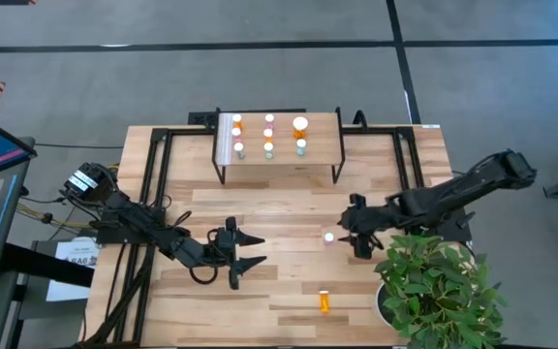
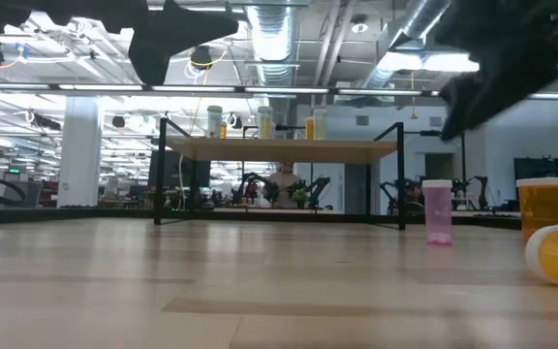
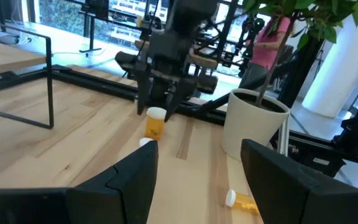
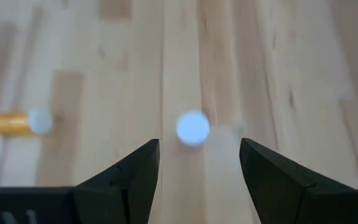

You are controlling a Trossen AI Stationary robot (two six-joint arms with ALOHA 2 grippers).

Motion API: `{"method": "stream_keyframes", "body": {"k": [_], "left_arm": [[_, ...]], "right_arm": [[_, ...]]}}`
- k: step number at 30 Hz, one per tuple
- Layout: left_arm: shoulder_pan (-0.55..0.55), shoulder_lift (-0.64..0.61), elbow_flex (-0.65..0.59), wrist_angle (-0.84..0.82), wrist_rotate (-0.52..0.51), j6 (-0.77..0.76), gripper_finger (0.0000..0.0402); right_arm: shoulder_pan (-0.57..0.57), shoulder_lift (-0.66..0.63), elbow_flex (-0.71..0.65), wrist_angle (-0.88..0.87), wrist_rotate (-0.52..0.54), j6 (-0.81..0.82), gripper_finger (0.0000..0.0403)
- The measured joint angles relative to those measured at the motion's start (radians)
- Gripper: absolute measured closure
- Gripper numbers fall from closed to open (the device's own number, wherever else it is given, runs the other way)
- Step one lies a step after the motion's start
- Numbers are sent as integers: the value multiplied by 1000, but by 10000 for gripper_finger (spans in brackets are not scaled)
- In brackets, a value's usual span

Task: Pick and place medicine bottles onto shelf by color
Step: Put the large orange pill bottle on the shelf

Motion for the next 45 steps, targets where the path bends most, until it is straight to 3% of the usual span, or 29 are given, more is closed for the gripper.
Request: {"method": "stream_keyframes", "body": {"k": [5,11,18,23,35,45], "left_arm": [[0,0,0,-15,0,-9,184],[0,0,0,-32,-3,-12,184],[11,0,0,-34,-8,-22,184],[32,0,0,-39,-9,-36,184],[55,0,0,-42,28,-55,184],[55,1,0,-52,53,-55,184]], "right_arm": [[-15,30,0,-97,2,35,158],[-28,-73,0,-196,3,51,158],[-4,-187,0,-464,2,192,158],[55,-224,0,-490,-19,246,158],[108,-122,0,-468,-27,243,158],[17,-12,1,-454,-32,213,158]]}}
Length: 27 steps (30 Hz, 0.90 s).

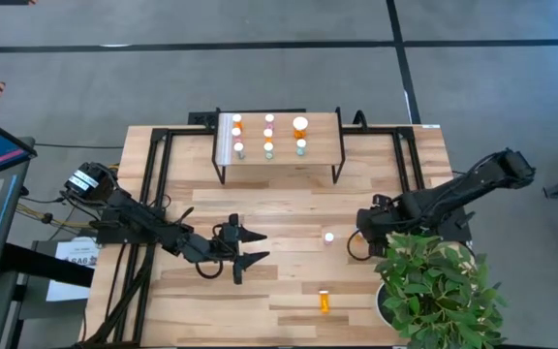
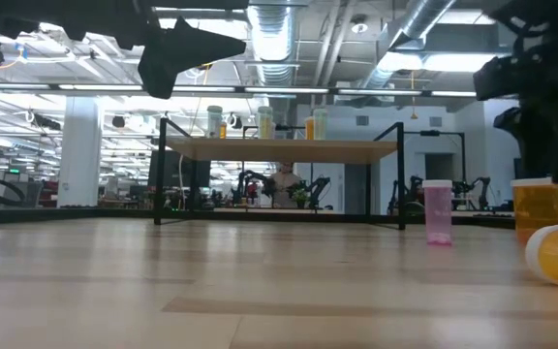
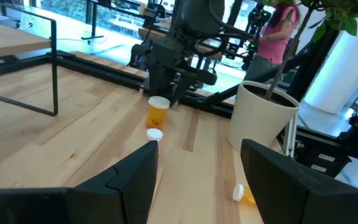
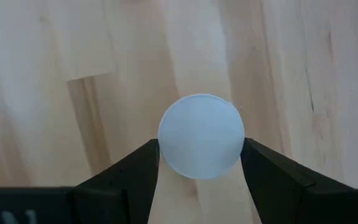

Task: Pick and place medicine bottles onto shelf by color
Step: Put the large orange pill bottle on the shelf

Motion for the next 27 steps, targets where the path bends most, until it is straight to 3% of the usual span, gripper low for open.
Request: {"method": "stream_keyframes", "body": {"k": [14,22,27], "left_arm": [[0,0,0,-9,0,-3,184],[0,0,0,-9,0,-8,184],[0,0,0,-9,1,-8,184]], "right_arm": [[-68,14,0,47,-23,-60,161],[-79,8,0,51,-22,-87,212],[-82,-25,9,45,-22,-87,216]]}}
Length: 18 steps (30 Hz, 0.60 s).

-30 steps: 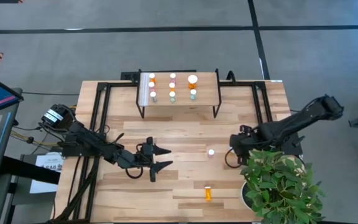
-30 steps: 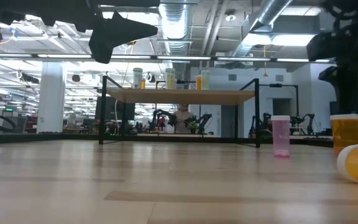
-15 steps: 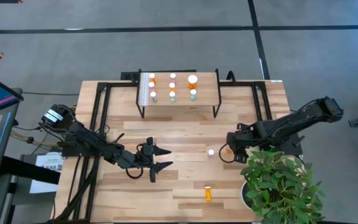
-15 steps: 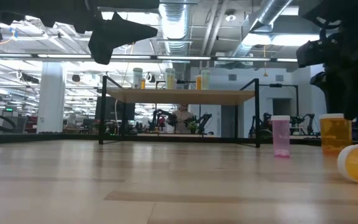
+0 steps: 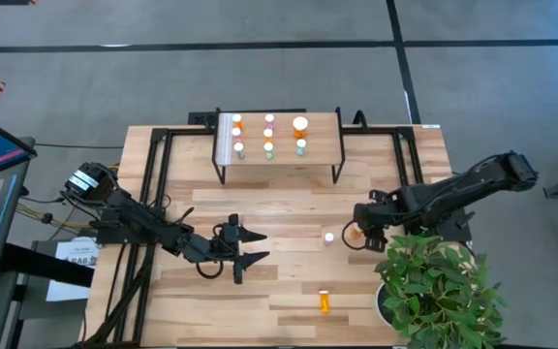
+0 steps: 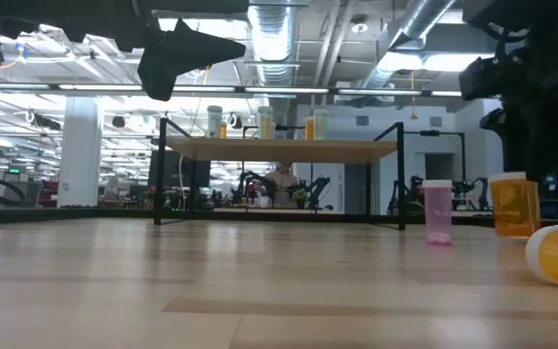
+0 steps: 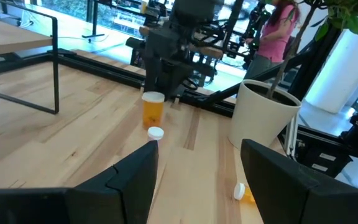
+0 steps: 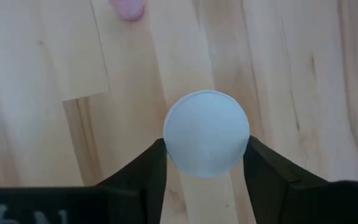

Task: Pick and place medicine bottles onto shelf by color
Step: Put the large orange pill bottle on the shelf, then put the pink pill bottle on the shelf

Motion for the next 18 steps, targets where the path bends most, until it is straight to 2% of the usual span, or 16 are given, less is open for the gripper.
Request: {"method": "stream_keyframes", "body": {"k": [6,12,18], "left_arm": [[0,0,0,0,0,0,184],[0,0,0,0,1,0,184],[0,0,0,0,62,-1,184]], "right_arm": [[-34,-58,92,-1,4,-49,204],[-95,-87,210,-16,14,-142,231],[-113,-86,232,-59,-4,-145,242]]}}
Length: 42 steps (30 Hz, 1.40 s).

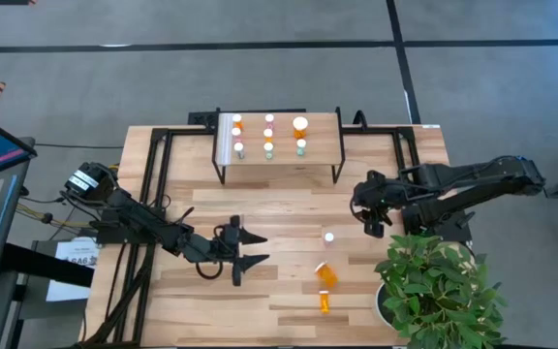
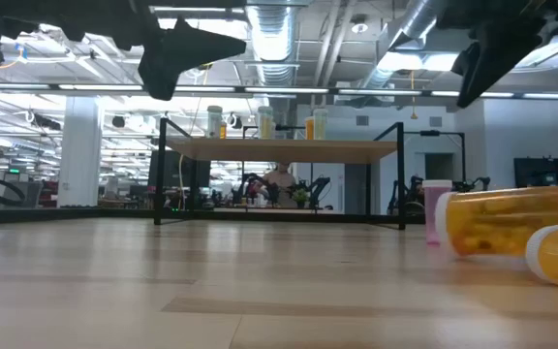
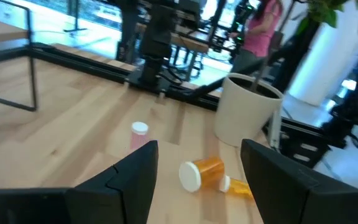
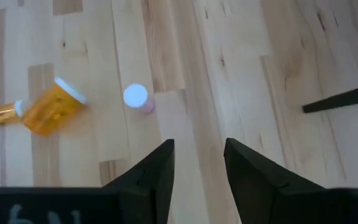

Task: Pick and place medicine bottles onto shelf by color
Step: Put the pink pill bottle on the shelf

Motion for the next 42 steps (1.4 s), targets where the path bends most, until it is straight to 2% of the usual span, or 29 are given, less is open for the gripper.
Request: {"method": "stream_keyframes", "body": {"k": [4,8,17,22,27,32,37,42], "left_arm": [[0,0,0,0,54,-1,184],[-2,42,19,2,72,15,184],[5,283,250,-7,221,185,184],[5,377,358,-129,225,216,184],[6,460,426,-213,224,174,184],[7,462,427,-258,221,126,184],[12,462,426,-256,218,129,184],[13,462,426,-262,219,120,184]], "right_arm": [[37,13,0,16,-5,61,238],[123,34,0,66,-9,108,232],[304,173,0,279,24,165,236],[361,305,0,328,24,173,225],[378,452,1,396,24,212,188],[377,556,1,443,-25,258,134],[368,618,46,444,-69,265,94],[368,614,74,459,-74,265,72]]}}
